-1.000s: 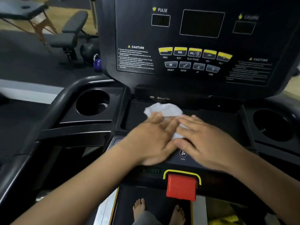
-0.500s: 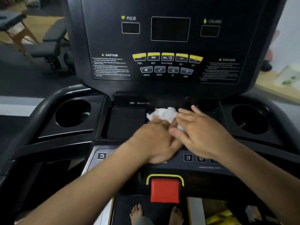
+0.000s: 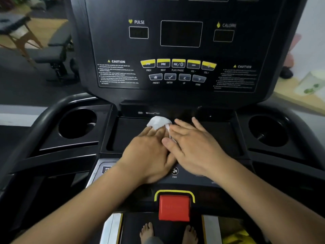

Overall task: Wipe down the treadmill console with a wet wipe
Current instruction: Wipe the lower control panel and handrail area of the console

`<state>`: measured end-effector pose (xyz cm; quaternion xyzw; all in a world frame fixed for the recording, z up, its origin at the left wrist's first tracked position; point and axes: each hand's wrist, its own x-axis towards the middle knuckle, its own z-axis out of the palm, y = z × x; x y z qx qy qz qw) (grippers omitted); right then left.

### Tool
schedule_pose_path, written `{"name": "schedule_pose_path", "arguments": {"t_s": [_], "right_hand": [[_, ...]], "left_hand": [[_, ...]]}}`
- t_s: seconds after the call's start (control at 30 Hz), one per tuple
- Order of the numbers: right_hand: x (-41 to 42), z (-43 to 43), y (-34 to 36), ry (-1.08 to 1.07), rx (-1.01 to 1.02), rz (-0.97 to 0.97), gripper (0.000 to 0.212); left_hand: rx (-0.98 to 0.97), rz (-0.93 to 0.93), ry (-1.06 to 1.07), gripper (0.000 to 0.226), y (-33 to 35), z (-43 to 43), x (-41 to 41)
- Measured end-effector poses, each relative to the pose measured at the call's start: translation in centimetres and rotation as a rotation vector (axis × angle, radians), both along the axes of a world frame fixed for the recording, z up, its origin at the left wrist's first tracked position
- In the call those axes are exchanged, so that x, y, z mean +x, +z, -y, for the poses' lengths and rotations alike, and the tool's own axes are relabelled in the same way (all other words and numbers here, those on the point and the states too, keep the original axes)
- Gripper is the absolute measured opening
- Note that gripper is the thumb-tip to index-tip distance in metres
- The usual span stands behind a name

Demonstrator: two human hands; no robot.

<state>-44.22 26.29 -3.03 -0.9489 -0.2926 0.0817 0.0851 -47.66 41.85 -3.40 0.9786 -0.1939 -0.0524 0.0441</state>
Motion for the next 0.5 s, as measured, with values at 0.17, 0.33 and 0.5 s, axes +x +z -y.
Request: {"name": "schedule_pose_path", "arguments": {"t_s": [0.17, 0.33, 0.5], "right_hand": [[-0.4, 4.3, 0.3, -0.114, 0.016, 0.059, 0.09], [-1.2, 4.5, -0.1, -0.119, 0.367, 0.258, 0.051], [0.3, 4.7, 1.7, -0.213, 0.661, 0.048, 0.026]], "left_hand": [[-0.135, -0.093, -0.091, 0.072, -0.2, 4.3, 1.8], [-0.295, 0.02, -0.073, 0.036, 0.0, 4.9, 1.2], [-0.501, 0.149, -0.042, 0.023, 1.0, 4.8, 1.7]]}}
